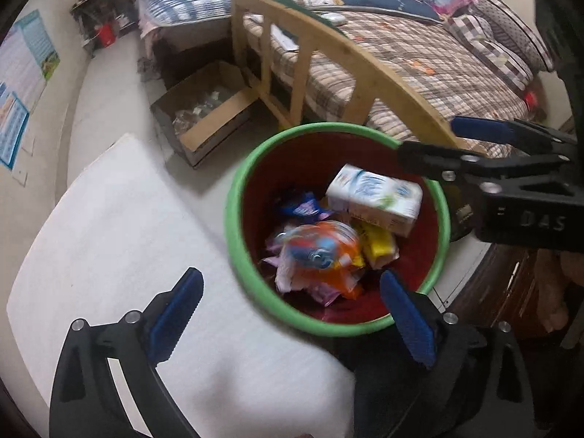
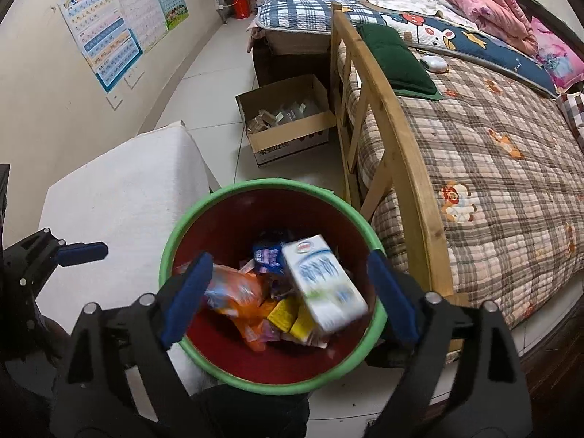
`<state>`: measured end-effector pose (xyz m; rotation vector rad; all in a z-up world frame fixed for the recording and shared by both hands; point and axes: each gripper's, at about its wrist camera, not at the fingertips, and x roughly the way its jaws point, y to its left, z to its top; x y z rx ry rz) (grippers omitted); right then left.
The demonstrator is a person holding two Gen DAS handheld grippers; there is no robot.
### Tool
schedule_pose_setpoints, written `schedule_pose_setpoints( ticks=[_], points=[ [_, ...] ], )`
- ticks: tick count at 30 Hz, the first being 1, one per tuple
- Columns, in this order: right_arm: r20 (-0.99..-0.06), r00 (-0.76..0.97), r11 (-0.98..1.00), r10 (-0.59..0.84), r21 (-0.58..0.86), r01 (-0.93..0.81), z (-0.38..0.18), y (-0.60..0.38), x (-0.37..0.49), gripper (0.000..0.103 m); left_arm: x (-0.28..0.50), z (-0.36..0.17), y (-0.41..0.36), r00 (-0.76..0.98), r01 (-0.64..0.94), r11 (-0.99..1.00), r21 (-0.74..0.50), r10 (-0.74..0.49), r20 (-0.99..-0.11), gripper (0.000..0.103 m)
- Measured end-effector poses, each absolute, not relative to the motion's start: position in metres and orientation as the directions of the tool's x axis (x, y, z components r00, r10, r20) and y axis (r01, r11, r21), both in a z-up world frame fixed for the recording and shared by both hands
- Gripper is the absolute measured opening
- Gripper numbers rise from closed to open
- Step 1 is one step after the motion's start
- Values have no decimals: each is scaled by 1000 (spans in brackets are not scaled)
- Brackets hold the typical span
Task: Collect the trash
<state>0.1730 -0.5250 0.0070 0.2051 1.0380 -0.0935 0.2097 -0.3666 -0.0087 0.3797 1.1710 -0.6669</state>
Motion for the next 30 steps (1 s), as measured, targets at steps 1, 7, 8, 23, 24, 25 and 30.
schedule_pose_setpoints(
  ticks=[1, 7, 8, 23, 24, 25, 30],
  points=[
    [-862, 507, 977, 20, 124, 173, 8, -523, 172, 89, 210, -8, -362, 237, 653, 755, -62, -281, -930, 95],
    [-847, 531, 984, -16, 82, 161, 24, -500, 162, 96, 204, 13, -318, 313, 606, 795, -41, -285, -906, 95],
    [-842, 538, 985, -28, 69, 160, 28, -494, 160, 97, 202, 17, -310, 325, 598, 800, -43, -291, -900, 95],
    [-739, 673, 999, 28, 36, -2, 83, -320, 112, 98, 132, 74, -106, 628, 248, 969, -26, -181, -757, 95],
    [-727, 685, 999, 38, 42, -11, 86, -311, 108, 98, 127, 76, -97, 645, 226, 974, -26, -169, -746, 95],
    [-712, 701, 999, 49, 46, -22, 90, -300, 104, 98, 118, 79, -84, 669, 193, 981, -26, -151, -728, 95],
    [-640, 766, 998, 63, 37, -51, 104, -258, 86, 98, 83, 90, -33, 746, 61, 998, -31, -66, -662, 95]
  ],
)
